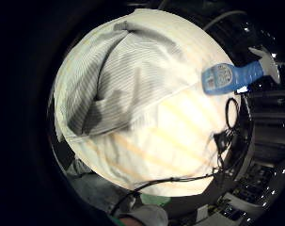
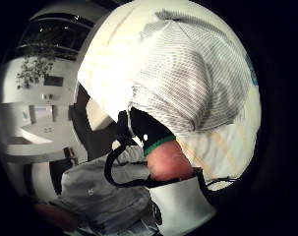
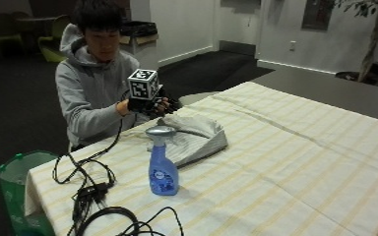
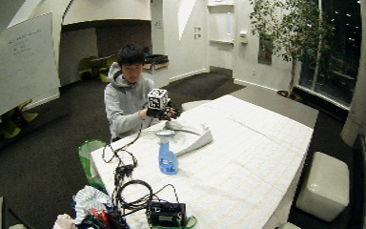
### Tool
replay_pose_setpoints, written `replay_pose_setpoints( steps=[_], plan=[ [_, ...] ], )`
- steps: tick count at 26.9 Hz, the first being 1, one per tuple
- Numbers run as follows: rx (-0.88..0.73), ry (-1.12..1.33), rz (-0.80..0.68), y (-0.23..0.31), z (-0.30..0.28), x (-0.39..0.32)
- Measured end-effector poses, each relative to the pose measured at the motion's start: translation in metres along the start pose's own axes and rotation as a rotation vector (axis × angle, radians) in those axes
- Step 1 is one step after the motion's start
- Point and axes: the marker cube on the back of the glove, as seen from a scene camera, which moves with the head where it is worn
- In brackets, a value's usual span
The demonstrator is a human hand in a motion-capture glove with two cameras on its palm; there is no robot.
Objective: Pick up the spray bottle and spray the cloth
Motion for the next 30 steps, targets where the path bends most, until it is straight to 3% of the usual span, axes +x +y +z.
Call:
replay_pose_setpoints(
  steps=[16, 30],
  plan=[
    [0.155, -0.139, 0.12, 0.037, -0.014, 0.1],
    [0.335, -0.291, 0.332, 0.023, -0.025, 0.176]
  ],
)
